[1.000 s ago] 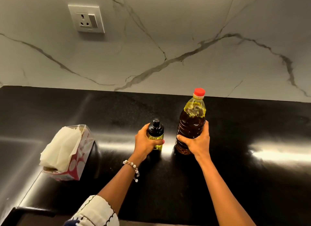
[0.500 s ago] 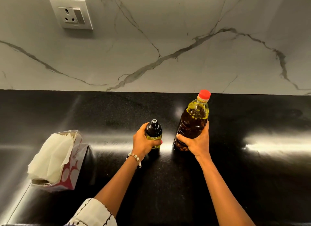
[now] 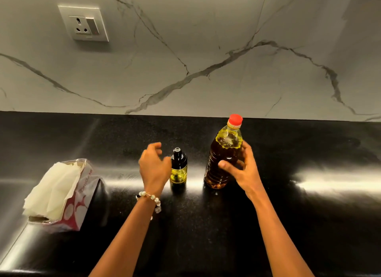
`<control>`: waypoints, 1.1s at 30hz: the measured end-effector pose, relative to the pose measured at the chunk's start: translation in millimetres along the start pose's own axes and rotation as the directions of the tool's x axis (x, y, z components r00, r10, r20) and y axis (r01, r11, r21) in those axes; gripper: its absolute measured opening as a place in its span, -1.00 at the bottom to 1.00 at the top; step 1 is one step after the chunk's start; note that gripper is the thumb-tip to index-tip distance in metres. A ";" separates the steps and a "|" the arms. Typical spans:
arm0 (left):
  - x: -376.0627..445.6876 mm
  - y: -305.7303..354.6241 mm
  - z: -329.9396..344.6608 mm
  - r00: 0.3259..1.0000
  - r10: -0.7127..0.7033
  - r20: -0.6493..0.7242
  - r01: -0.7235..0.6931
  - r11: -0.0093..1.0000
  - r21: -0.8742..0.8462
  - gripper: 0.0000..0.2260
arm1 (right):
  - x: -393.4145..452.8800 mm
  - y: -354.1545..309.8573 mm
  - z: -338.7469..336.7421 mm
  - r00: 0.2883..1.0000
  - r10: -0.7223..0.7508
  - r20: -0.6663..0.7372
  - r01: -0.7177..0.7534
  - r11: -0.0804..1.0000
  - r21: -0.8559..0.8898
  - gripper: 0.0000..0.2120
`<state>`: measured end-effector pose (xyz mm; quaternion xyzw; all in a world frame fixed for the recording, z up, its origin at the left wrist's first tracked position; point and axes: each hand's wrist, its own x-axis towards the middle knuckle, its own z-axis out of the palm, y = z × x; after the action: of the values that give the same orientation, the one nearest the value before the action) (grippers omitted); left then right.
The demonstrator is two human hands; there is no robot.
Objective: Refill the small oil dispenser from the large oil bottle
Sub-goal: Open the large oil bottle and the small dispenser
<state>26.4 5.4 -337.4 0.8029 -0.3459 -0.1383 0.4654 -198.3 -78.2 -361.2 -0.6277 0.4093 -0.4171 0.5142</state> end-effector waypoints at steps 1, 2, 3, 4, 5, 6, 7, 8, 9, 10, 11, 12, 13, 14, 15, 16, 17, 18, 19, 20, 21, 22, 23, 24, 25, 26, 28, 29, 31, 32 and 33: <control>-3.0 15.2 -5.6 0.992 0.096 -0.083 -0.099 0.994 -0.039 -0.66 | 1.1 -10.2 -4.9 0.999 -0.033 -0.037 0.033 0.999 0.007 -0.29; -6.6 32.3 -9.1 0.974 0.179 -0.138 -0.191 0.978 -0.081 -0.73 | 3.2 -21.8 -9.7 0.993 -0.070 -0.096 0.070 0.998 0.001 -0.41; -9.8 48.2 -10.0 0.958 0.239 -0.159 -0.260 0.957 -0.128 -0.79 | 6.5 -34.4 -13.6 0.980 -0.108 -0.168 0.106 0.994 -0.021 -0.55; -13.2 62.4 -8.4 0.950 0.277 -0.147 -0.301 0.935 -0.184 -0.84 | 10.3 -47.6 -16.4 0.960 -0.144 -0.242 0.136 0.989 -0.050 -0.68; -16.4 74.3 -4.2 0.947 0.303 -0.110 -0.321 0.915 -0.243 -0.86 | 13.7 -61.6 -18.4 0.936 -0.181 -0.303 0.167 0.983 -0.073 -0.74; -19.3 83.4 1.4 0.945 0.322 -0.053 -0.323 0.899 -0.297 -0.86 | 17.0 -73.3 -19.6 0.912 -0.216 -0.349 0.199 0.976 -0.084 -0.76; -22.4 91.3 8.5 0.940 0.341 0.019 -0.314 0.886 -0.341 -0.83 | 19.5 -85.6 -21.0 0.892 -0.250 -0.376 0.236 0.968 -0.083 -0.74; -25.2 96.7 16.7 0.929 0.355 0.109 -0.294 0.882 -0.368 -0.77 | 21.5 -96.0 -22.3 0.880 -0.283 -0.382 0.271 0.959 -0.085 -0.72; -27.1 100.7 25.5 0.909 0.363 0.204 -0.268 0.886 -0.379 -0.68 | 23.1 -105.0 -23.4 0.875 -0.314 -0.368 0.299 0.949 -0.099 -0.71; -28.2 103.7 34.7 0.887 0.365 0.284 -0.246 0.892 -0.379 -0.58 | 24.6 -112.5 -24.0 0.875 -0.344 -0.342 0.317 0.939 -0.132 -0.71; -28.5 106.0 43.2 0.868 0.366 0.335 -0.231 0.896 -0.380 -0.49 | 26.4 -118.5 -23.7 0.876 -0.373 -0.304 0.331 0.926 -0.183 -0.71; -29.4 108.3 50.9 0.856 0.371 0.359 -0.227 0.895 -0.384 -0.43 | 28.6 -123.0 -23.4 0.880 -0.402 -0.254 0.343 0.906 -0.246 -0.71; -30.1 110.4 57.6 0.850 0.381 0.365 -0.234 0.892 -0.386 -0.42 | 31.0 -125.5 -23.1 0.885 -0.424 -0.190 0.356 0.881 -0.312 -0.71; -31.2 113.0 63.1 0.847 0.392 0.358 -0.250 0.889 -0.383 -0.45 | 33.1 -126.6 -22.4 0.893 -0.434 -0.117 0.366 0.853 -0.373 -0.70; -32.3 115.2 67.5 0.849 0.400 0.345 -0.265 0.888 -0.377 -0.50 | 34.9 -126.4 -21.9 0.901 -0.432 -0.041 0.373 0.819 -0.436 -0.68; -33.4 116.9 70.5 0.853 0.405 0.330 -0.273 0.884 -0.378 -0.57 | 36.5 -124.4 -21.2 0.902 -0.430 0.027 0.384 0.774 -0.502 -0.66; -33.9 117.0 73.2 0.861 0.401 0.314 -0.270 0.882 -0.387 -0.61 | 37.7 -121.5 -21.2 0.896 -0.437 0.079 0.403 0.725 -0.558 -0.65; -34.1 115.9 75.5 0.869 0.392 0.304 -0.257 0.880 -0.399 -0.63 | 38.3 -118.6 -21.3 0.887 -0.448 0.111 0.422 0.687 -0.592 -0.65; -33.9 114.2 77.5 0.874 0.384 0.300 -0.246 0.879 -0.408 -0.63 | 38.4 -116.9 -21.7 0.880 -0.459 0.124 0.434 0.671 -0.601 -0.67; -33.7 111.9 79.6 0.875 0.381 0.298 -0.243 0.880 -0.409 -0.63 | 38.6 -115.6 -22.5 0.877 -0.463 0.126 0.441 0.674 -0.592 -0.67; -33.5 109.6 81.3 0.874 0.385 0.296 -0.249 0.879 -0.407 -0.62 | 38.9 -114.9 -23.3 0.876 -0.464 0.128 0.447 0.687 -0.573 -0.68; -33.5 108.1 83.2 0.873 0.392 0.291 -0.256 0.875 -0.411 -0.61 | 39.4 -114.1 -24.3 0.876 -0.464 0.130 0.452 0.699 -0.554 -0.68; -33.7 107.2 84.8 0.874 0.398 0.281 -0.263 0.871 -0.416 -0.60 | 40.1 -113.1 -24.9 0.874 -0.467 0.131 0.459 0.707 -0.539 -0.69; -34.1 106.6 85.5 0.875 0.404 0.267 -0.272 0.866 -0.421 -0.60 | 40.8 -111.4 -24.8 0.870 -0.475 0.131 0.466 0.710 -0.528 -0.70; -34.2 106.0 86.4 0.876 0.408 0.256 -0.277 0.862 -0.425 -0.61 | 41.3 -109.6 -24.6 0.866 -0.483 0.131 0.475 0.711 -0.519 -0.71; -34.2 105.7 87.1 0.876 0.411 0.253 -0.277 0.857 -0.434 -0.61 | 41.5 -107.9 -24.3 0.863 -0.489 0.131 0.482 0.715 -0.507 -0.71; -34.3 105.7 87.8 0.879 0.404 0.253 -0.261 0.851 -0.455 -0.61 | 42.2 -105.2 -24.5 0.859 -0.496 0.126 0.494 0.737 -0.461 -0.70; -34.2 105.9 87.6 0.881 0.402 0.250 -0.255 0.849 -0.463 -0.61 | 42.9 -104.5 -24.4 0.857 -0.501 0.124 0.500 0.746 -0.439 -0.69; -33.9 107.6 90.1 0.879 0.409 0.246 -0.261 0.844 -0.469 -0.59 | 45.1 -104.1 -26.7 0.851 -0.511 0.117 0.509 0.751 -0.421 -0.71; -33.9 106.9 90.8 0.880 0.408 0.242 -0.264 0.845 -0.465 -0.58 | 46.3 -103.4 -26.9 0.848 -0.515 0.125 0.517 0.752 -0.409 -0.73; -34.0 105.8 91.1 0.883 0.404 0.239 -0.265 0.849 -0.457 -0.58 | 46.6 -102.4 -26.9 0.844 -0.518 0.138 0.526 0.753 -0.395 -0.75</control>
<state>-92.9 -65.3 -299.8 0.5784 -0.5174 -0.2546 0.5770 -200.3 -116.4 -252.0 -0.8159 0.2924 -0.4402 0.2346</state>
